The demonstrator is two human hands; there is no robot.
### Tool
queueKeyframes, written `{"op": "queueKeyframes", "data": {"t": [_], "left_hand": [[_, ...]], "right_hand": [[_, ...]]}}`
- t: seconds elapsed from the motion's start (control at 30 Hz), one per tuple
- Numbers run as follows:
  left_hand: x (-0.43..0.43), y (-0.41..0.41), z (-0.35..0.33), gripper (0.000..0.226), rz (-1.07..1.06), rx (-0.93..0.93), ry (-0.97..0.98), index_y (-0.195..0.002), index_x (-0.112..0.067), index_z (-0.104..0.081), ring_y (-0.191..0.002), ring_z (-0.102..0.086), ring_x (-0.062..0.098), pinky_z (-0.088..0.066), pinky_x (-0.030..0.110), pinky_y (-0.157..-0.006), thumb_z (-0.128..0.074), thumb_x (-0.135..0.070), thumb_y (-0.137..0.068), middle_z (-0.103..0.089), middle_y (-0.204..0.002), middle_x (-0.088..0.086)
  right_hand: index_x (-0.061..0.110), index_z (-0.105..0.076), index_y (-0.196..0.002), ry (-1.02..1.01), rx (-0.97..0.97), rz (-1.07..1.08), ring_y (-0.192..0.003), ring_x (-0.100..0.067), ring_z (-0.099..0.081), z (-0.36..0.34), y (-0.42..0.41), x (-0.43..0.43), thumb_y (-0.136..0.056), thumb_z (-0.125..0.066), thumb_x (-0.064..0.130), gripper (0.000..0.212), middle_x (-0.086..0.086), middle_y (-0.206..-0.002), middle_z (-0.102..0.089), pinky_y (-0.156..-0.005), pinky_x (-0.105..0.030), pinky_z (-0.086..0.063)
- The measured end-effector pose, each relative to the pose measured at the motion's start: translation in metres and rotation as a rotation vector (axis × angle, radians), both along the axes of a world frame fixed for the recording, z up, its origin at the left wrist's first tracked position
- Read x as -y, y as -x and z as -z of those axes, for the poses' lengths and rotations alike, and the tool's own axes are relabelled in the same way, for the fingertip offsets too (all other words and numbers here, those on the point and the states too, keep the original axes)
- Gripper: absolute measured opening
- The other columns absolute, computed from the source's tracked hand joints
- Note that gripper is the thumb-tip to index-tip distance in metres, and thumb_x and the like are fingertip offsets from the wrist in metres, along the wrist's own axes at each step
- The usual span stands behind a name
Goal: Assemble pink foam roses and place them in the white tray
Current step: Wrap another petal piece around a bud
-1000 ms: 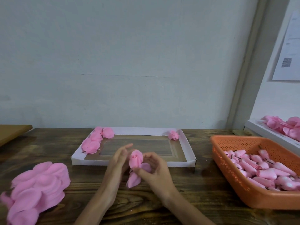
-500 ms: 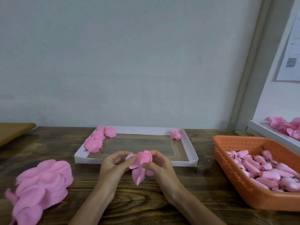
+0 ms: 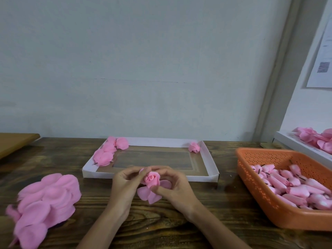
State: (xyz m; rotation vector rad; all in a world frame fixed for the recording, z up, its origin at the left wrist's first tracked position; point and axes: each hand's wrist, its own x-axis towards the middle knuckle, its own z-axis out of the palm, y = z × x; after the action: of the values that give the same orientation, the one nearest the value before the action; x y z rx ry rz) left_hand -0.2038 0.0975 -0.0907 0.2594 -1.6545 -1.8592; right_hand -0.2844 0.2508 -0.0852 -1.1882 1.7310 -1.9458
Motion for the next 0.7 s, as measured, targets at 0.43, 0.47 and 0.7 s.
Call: {"op": "queueKeyframes", "data": {"t": [0.43, 0.47, 0.7], "left_hand": [[-0.0019, 0.0001, -0.0011, 0.046, 0.07, -0.013, -0.036, -0.105, -0.018, -0.083, -0.109, -0.073, 0.03, -0.056, 0.048, -0.096, -0.083, -0.054, -0.075, -0.079, -0.109, 0.012], [-0.0016, -0.0001, -0.0017, 0.042, 0.079, -0.023, -0.047, -0.106, -0.019, -0.083, -0.111, -0.073, 0.03, -0.056, 0.048, -0.097, -0.086, -0.047, -0.076, -0.079, -0.111, 0.012], [0.0006, -0.001, -0.0022, 0.039, 0.122, 0.075, 0.042, -0.114, -0.033, -0.078, -0.11, -0.073, 0.012, -0.059, 0.033, -0.09, -0.088, -0.04, -0.077, -0.077, -0.117, -0.005]], "right_hand": [[0.021, -0.072, -0.119, 0.004, 0.08, 0.115, -0.11, -0.021, -0.074, -0.0026, 0.0017, -0.0031, -0.08, -0.09, 0.014, 0.044, -0.002, -0.115, -0.078, -0.096, -0.041, -0.06], [0.023, -0.07, -0.124, 0.004, 0.094, 0.112, -0.111, -0.02, -0.074, -0.0037, 0.0022, -0.0039, -0.08, -0.09, 0.014, 0.05, -0.001, -0.117, -0.078, -0.095, -0.038, -0.06], [0.019, -0.075, -0.119, 0.056, 0.174, 0.068, -0.11, -0.021, -0.073, -0.0085, 0.0025, -0.0069, -0.092, -0.08, 0.019, 0.028, -0.004, -0.117, -0.078, -0.089, -0.03, -0.06]]}}
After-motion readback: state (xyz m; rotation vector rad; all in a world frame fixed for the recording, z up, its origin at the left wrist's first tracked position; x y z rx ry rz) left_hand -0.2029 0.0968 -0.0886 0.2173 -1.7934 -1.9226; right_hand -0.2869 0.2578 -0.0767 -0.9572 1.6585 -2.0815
